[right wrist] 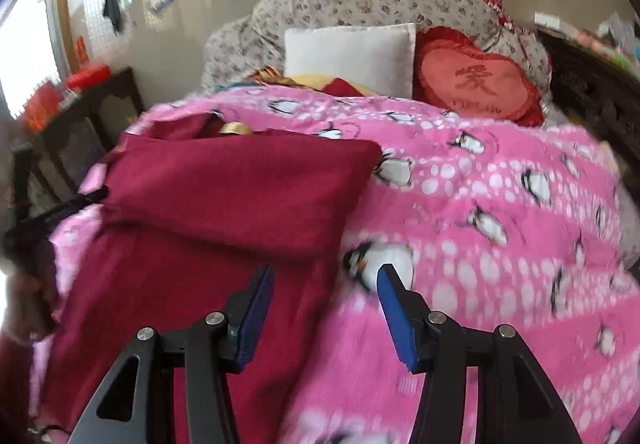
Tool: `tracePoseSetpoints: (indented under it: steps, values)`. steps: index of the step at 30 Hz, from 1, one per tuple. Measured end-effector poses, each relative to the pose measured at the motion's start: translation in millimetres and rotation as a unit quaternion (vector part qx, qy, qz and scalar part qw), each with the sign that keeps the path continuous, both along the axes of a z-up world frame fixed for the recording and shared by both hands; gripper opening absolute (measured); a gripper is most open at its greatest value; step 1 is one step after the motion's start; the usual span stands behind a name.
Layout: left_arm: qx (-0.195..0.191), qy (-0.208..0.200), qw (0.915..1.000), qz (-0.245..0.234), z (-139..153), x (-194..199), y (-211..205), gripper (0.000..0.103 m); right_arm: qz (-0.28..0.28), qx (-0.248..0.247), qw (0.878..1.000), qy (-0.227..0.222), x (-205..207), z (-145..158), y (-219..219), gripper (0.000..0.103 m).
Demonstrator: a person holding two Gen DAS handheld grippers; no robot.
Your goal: Fold small clothes
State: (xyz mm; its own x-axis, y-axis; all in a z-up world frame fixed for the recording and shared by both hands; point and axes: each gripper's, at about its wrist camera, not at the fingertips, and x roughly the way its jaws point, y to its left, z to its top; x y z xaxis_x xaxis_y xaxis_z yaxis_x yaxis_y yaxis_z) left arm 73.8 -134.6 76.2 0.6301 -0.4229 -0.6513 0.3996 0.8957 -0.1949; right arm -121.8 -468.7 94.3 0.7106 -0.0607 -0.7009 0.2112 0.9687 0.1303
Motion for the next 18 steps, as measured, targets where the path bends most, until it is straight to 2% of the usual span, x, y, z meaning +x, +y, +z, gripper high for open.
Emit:
tracePoseSetpoints:
  steps: [6, 9, 13, 16, 18]
  values:
    - [-0.034, 0.050, 0.9981, -0.010, -2.5, -56.5, 52.5, 0.064, 0.035, 0.063, 0.997, 0.005, -74.0, 9.7, 14.0, 0.053]
    - [-0.051, 0.087, 0.9950, 0.000, -13.9, -87.2, 79.5, 0.064, 0.065, 0.089, 0.993, 0.033, -98.2, -9.2, 34.6, 0.053]
    - [-0.031, 0.104, 0.9941, -0.004, -26.2, -131.8, 99.6, 0.064, 0.100, 0.128, 0.984, 0.080, -123.4, -49.9, 62.6, 0.053]
    - [-0.025, 0.122, 0.9921, -0.012, -33.0, -157.0, 108.5, 0.064, 0.102, 0.148, 0.979, 0.096, -136.5, -71.9, 71.1, 0.054]
    - [-0.028, 0.132, 0.9908, -0.011, -37.8, -169.4, 115.4, 0.064, 0.102, 0.165, 0.977, 0.085, -146.0, -79.0, 73.3, 0.056]
